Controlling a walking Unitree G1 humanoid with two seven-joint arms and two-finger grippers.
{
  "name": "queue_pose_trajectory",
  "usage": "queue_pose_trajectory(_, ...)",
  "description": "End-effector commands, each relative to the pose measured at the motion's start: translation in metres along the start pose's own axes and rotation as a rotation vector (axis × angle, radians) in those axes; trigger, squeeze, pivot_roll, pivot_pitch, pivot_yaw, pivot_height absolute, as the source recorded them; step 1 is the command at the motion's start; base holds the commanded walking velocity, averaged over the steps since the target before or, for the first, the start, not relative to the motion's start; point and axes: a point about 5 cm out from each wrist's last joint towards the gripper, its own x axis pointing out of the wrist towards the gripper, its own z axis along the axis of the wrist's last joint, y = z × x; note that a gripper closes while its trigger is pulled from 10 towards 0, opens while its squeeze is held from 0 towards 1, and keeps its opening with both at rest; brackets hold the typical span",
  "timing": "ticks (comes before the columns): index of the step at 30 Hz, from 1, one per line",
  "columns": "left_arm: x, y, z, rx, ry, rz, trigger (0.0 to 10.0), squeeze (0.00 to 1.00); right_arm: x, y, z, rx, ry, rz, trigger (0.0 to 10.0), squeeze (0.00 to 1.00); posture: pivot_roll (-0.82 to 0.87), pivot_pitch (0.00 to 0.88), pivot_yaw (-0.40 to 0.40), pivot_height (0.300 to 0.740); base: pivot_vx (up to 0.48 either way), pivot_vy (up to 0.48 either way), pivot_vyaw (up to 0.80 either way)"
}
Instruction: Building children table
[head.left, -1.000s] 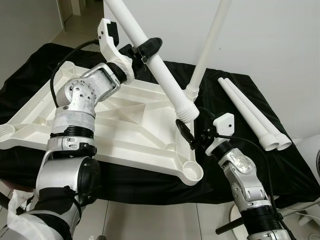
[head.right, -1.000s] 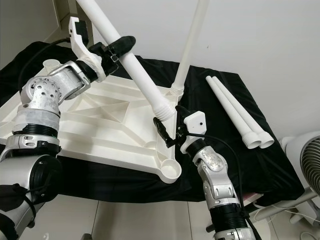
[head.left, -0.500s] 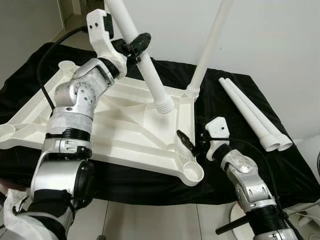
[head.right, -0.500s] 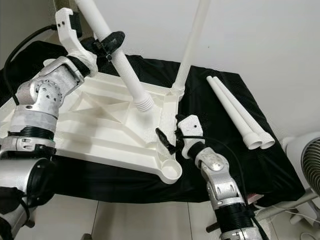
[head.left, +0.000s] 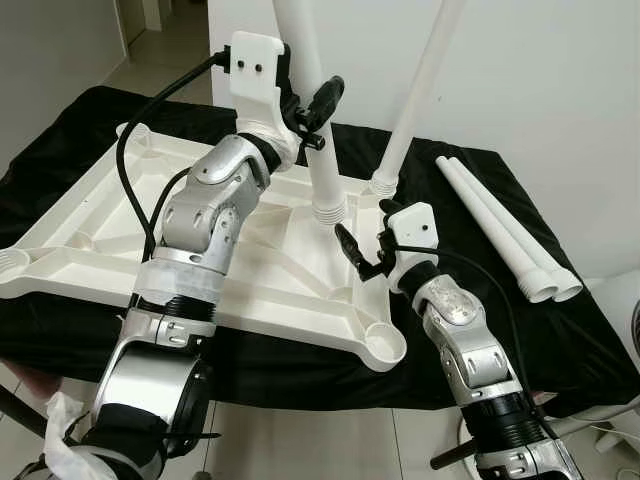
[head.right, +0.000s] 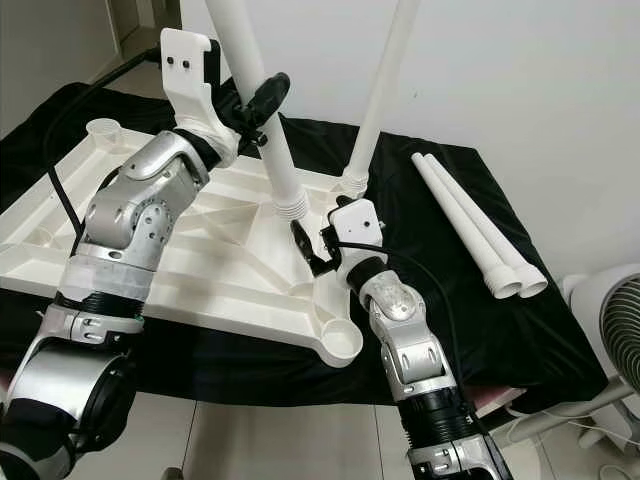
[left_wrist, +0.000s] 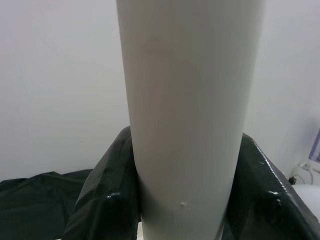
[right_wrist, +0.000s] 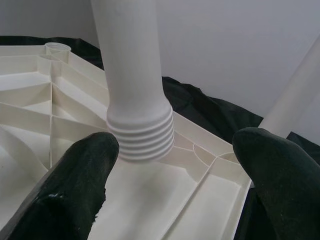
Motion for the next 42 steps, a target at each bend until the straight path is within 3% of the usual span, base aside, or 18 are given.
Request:
queue_pose_trajectory(1,0.001,-0.01,0.002,0.021,-0.025,0.003,10.0,0.0,0.001,-0.003,0.003,0.008,-0.002,-0.027,10.0,0.0,0.09,0.013,-0.149,0.74,0.0,0.0,0.0)
queue_pose_trajectory(8,0.004,-0.03,-0.002,0.004,-0.025,-0.031,10.0,0.0,0.014,0.0,0.001,-0.023,-0.009,-0.007,10.0,0.0,0.11,0.0,-0.148,0.74,0.0,0.0,0.0)
queue_pose_trajectory(21,0.006,-0.052,-0.003,-0.012,-0.032,-0.073,10.0,0.0,0.035,-0.001,0.003,-0.058,-0.014,-0.004,10.0,0.0,0.12,0.0,-0.149,0.74,0.0,0.0,0.0)
queue_pose_trajectory(35,0.008,-0.061,-0.003,-0.005,-0.03,-0.094,10.0,0.0,0.043,0.0,0.004,-0.049,-0.034,-0.018,10.0,0.0,0.12,0.0,-0.142,0.74,0.0,0.0,0.0)
queue_pose_trajectory(36,0.008,-0.062,-0.002,-0.006,-0.03,-0.097,10.0,0.0,0.043,-0.001,0.004,-0.049,-0.032,-0.021,6.5,0.0,0.12,0.0,-0.142,0.74,0.0,0.0,0.0)
queue_pose_trajectory(37,0.008,-0.062,-0.002,-0.006,-0.03,-0.097,10.0,0.0,0.043,-0.001,0.004,-0.049,-0.032,-0.021,6.5,0.0,0.12,0.0,-0.142,0.74,0.0,0.0,0.0)
queue_pose_trajectory(38,0.008,-0.063,-0.002,-0.005,-0.031,-0.1,10.0,0.0,0.044,-0.001,0.004,-0.049,-0.035,-0.021,5.5,0.0,0.12,0.0,-0.141,0.74,0.0,0.0,0.0)
queue_pose_trajectory(40,0.008,-0.063,-0.002,-0.005,-0.031,-0.1,10.0,0.0,0.044,-0.001,0.004,-0.049,-0.035,-0.021,5.5,0.0,0.12,0.0,-0.141,0.74,0.0,0.0,0.0)
queue_pose_trajectory(41,0.008,-0.064,-0.002,-0.004,-0.032,-0.105,10.0,0.0,0.044,-0.002,0.003,-0.05,-0.033,-0.027,0.9,0.0,0.12,0.0,-0.137,0.74,0.0,0.0,0.0)
queue_pose_trajectory(42,0.009,-0.064,-0.002,-0.004,-0.032,-0.106,10.0,0.0,0.044,-0.003,0.003,-0.05,-0.033,-0.028,0.9,0.0,0.12,0.0,-0.137,0.74,0.0,0.0,0.0)
